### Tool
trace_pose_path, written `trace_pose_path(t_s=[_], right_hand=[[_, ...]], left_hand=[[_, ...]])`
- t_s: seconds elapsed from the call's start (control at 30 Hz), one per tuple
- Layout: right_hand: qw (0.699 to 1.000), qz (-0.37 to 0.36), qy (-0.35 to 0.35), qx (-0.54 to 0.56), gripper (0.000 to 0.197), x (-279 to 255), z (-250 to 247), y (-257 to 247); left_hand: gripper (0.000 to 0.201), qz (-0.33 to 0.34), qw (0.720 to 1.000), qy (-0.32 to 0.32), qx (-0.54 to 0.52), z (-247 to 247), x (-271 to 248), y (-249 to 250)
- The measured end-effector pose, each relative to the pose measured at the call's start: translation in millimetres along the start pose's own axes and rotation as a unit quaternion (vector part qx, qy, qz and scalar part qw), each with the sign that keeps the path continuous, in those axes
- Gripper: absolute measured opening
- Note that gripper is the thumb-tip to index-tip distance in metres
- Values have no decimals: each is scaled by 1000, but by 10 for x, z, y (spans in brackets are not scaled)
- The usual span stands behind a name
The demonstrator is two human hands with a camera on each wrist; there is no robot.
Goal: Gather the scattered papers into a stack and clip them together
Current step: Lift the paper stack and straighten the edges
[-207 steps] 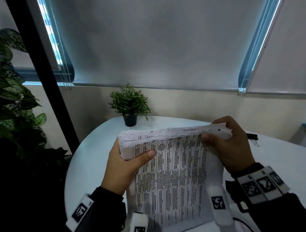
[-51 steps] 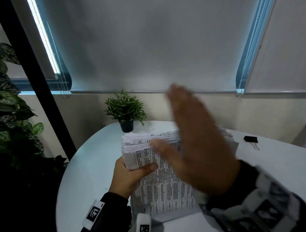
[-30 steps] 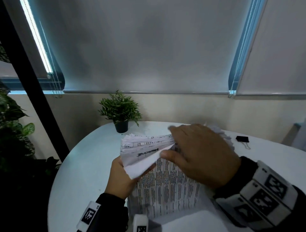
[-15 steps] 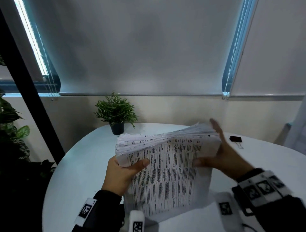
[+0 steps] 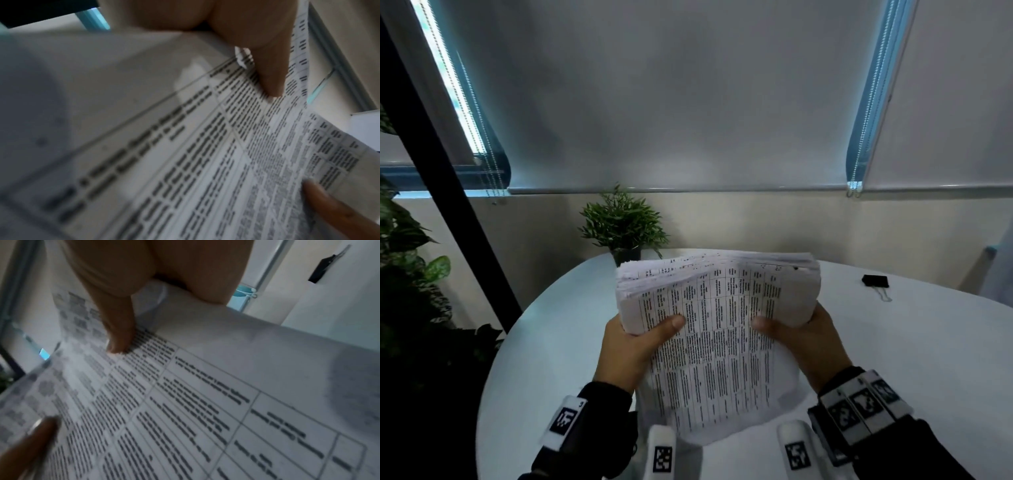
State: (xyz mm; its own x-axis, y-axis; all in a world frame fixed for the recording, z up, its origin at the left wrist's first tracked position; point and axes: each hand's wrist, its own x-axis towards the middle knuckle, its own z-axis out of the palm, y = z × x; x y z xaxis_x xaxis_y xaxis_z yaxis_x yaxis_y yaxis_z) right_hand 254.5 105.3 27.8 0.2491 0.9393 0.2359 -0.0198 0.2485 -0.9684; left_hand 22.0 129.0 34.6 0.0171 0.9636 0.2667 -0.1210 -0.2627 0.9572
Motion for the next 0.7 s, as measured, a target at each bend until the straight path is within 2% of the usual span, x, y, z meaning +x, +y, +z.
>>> trace_pose_path(t_s=[0.07,0.13,0.2,0.43,0.63,0.67,0.7], right_hand=[[999,-17,36,-12,47,-16,55,-15],[998,-39,51,-1,47,-12,86,-53],[997,-47,57,-7,49,-25,101,-67],[1000,4,-1,-20,36,-46,35,-3],[998,22,-56,-5,44,-26,-45,-25],[996,26,-81,-1,46,-24,-43,-28],[995,28,-100,6,48,-1,-95,-55]], left_hand=[[30,-2,1000,17,-9,13,8,-28],[22,-1,999,36,-23,19,25,12],[23,4,999,35,-19,12,21,50],[46,-24,999,-25,-21,-81,92,50],[66,-25,999,-23,-18,-55,140,9],[67,-21,1000,-11,-11,-98,133,5],[57,-20,1000,0,-7,-69,128,16]])
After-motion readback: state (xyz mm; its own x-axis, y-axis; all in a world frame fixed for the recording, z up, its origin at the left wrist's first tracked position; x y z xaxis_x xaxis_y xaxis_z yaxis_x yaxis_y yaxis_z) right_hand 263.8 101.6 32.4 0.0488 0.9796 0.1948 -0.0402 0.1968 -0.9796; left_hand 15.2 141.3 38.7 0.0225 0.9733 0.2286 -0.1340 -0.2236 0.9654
